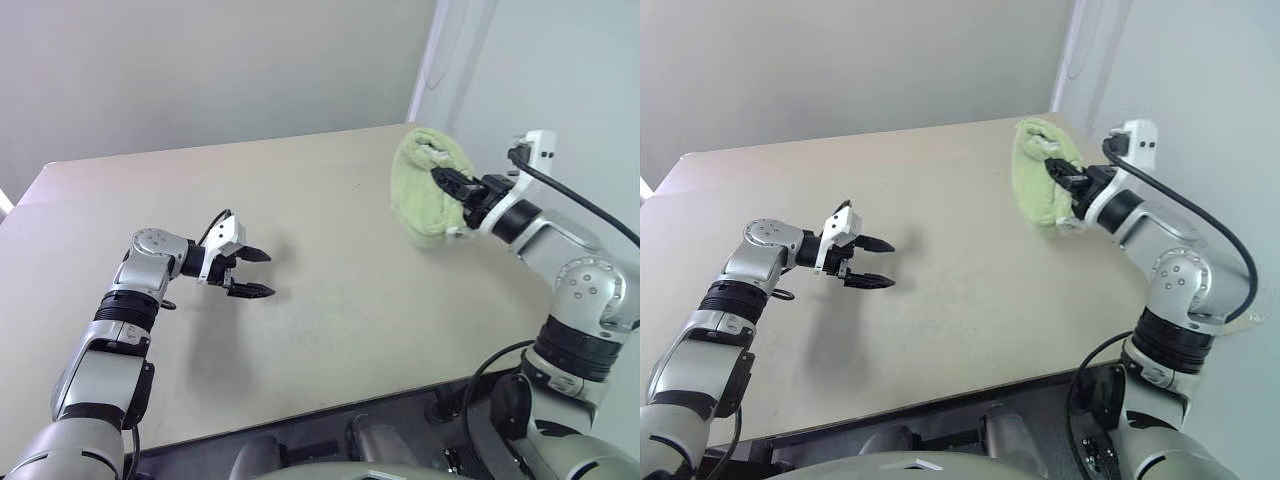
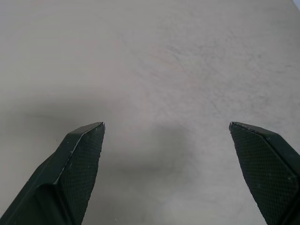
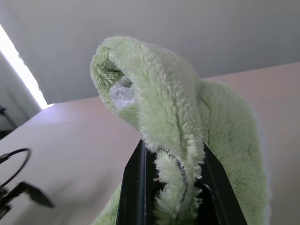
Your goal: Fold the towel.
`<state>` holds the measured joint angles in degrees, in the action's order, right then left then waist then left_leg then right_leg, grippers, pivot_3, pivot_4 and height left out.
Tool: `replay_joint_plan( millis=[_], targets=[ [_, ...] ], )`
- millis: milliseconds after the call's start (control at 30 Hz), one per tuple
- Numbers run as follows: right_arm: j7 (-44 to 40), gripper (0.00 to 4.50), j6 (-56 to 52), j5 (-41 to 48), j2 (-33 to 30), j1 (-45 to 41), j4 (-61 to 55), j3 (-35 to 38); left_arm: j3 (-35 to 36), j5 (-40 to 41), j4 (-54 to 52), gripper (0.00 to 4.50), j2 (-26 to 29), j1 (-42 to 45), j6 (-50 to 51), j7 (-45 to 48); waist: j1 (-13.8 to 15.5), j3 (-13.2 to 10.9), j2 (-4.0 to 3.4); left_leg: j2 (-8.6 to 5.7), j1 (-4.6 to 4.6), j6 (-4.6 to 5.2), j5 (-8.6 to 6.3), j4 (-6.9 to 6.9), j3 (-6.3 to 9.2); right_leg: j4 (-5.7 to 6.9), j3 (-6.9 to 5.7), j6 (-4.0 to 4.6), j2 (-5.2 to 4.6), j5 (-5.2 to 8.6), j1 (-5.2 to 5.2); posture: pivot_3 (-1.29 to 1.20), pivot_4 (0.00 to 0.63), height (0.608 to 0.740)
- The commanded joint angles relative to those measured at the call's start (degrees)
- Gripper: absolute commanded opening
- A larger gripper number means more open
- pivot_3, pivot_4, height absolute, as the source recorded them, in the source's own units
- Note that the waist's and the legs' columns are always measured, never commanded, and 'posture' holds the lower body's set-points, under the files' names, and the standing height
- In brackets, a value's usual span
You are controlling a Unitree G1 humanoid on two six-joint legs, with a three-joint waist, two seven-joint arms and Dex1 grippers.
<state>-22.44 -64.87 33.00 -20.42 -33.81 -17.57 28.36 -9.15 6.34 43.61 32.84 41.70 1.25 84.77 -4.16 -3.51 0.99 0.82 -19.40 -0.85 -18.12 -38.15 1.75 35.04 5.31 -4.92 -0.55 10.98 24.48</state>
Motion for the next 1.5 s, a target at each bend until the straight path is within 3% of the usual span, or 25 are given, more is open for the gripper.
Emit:
replay_joint_plan(
  millis=[33,267,367,467,567,667,1033,1167,1500],
  targets=[
    [3.6,0.03,2.7,-1.2,-3.4,-1.0,1.7,2.6,0.5,-0.1,0.1,4.50,-0.2,2.1,-1.1,-0.2,0.1,0.0,0.00,0.00,-0.01,0.00,0.00,0.00,-0.01,-0.02,0.01,0.00,0.00,0.00,0.00,0.00,0.000,0.740],
    [1.9,0.03,12.8,-10.7,-17.6,3.9,3.7,-4.8,0.6,-0.3,0.6,4.50,-0.3,2.3,-1.5,-0.5,0.1,-0.1,-0.07,-0.02,-0.08,0.04,-0.02,0.03,-0.08,-0.16,0.05,-0.11,-0.05,0.10,0.00,0.00,0.000,0.740],
    [0.6,0.03,15.6,-12.2,-20.3,4.8,4.1,-7.1,0.6,-0.4,0.7,4.50,-0.4,2.4,-1.6,-0.6,-0.2,-0.1,-0.09,-0.02,-0.06,0.11,-0.06,0.10,-0.21,-0.15,0.19,-0.10,-0.01,0.10,0.01,0.00,0.000,0.740],
    [0.3,0.03,16.5,-12.4,-20.5,4.9,4.5,-7.4,0.6,-0.5,0.7,4.50,-0.4,2.4,-1.6,-0.6,-0.1,-0.1,-0.09,-0.01,-0.01,0.11,-0.06,0.10,-0.22,-0.09,0.21,-0.07,0.01,0.12,0.01,0.00,0.000,0.740],
    [-3.4,0.03,21.0,-18.0,-19.9,12.4,0.8,-23.3,0.6,-0.4,-0.1,4.50,-0.6,2.2,-1.3,-1.0,0.1,0.0,-0.01,-0.01,0.03,0.11,-0.06,0.09,-0.20,-0.10,0.20,-0.02,0.01,0.15,-0.01,0.00,0.000,0.740],
    [-3.9,0.03,23.5,-20.9,-18.3,15.3,1.3,-29.7,0.6,-0.3,-1.0,4.50,-0.7,2.0,-0.8,-1.1,0.0,-0.1,-0.03,-0.01,0.00,0.11,-0.06,0.09,-0.22,-0.12,0.21,0.00,0.01,0.17,0.01,0.00,0.000,0.740],
    [-4.8,0.03,24.9,-23.1,-17.3,15.8,1.9,-30.5,0.6,-0.3,-1.4,4.50,-0.7,1.9,-0.5,-1.3,0.1,-0.1,-0.03,-0.09,-0.06,0.11,-0.06,0.04,-0.20,-0.11,0.28,-0.04,0.00,0.18,0.09,0.00,0.000,0.740],
    [-6.1,0.03,29.2,-29.5,-16.0,19.7,5.1,-41.7,0.6,0.4,-7.2,4.50,0.1,0.8,3.4,-1.4,0.1,-0.1,0.11,-0.07,-0.04,0.11,-0.06,0.04,-0.20,-0.11,0.28,-0.03,0.01,0.18,0.09,0.00,0.000,0.740],
    [-6.5,0.03,30.3,-34.0,-12.9,19.8,6.6,-44.7,0.3,0.2,-9.5,4.50,-0.3,0.7,5.8,-2.0,0.1,-0.1,0.30,-0.08,0.03,0.11,-0.06,0.00,-0.19,-0.07,0.31,-0.04,0.03,0.19,0.01,0.00,0.000,0.740]
  ],
)
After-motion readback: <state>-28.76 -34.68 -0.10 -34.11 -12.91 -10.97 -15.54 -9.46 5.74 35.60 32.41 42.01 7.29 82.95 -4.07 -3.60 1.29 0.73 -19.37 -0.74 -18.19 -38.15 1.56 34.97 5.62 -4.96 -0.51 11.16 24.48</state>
